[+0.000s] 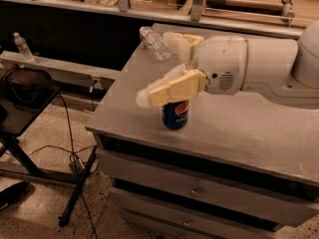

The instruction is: Knock pepsi can over

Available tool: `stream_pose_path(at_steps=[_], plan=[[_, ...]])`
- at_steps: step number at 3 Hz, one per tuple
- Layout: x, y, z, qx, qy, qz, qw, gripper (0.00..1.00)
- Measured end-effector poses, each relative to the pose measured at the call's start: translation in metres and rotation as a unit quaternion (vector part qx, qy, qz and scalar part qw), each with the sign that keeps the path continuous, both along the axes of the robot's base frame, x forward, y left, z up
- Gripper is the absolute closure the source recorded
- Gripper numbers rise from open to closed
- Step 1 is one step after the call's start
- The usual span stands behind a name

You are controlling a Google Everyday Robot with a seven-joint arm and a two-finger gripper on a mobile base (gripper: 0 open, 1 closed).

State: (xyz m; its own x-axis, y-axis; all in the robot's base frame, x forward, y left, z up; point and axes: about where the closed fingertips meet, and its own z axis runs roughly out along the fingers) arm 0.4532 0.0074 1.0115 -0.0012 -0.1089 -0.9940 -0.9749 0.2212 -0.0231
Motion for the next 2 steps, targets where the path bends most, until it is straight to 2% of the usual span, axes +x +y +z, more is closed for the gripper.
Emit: stream_pose_path(at_steps=[1,2], plan=[[0.0295,0.0059,-0.0353,-0.001,-0.011,-0.016,0.9998,0.00],[0.0294,0.0060,-0.0352,-0.001,-0.011,-0.016,0.9998,0.00]])
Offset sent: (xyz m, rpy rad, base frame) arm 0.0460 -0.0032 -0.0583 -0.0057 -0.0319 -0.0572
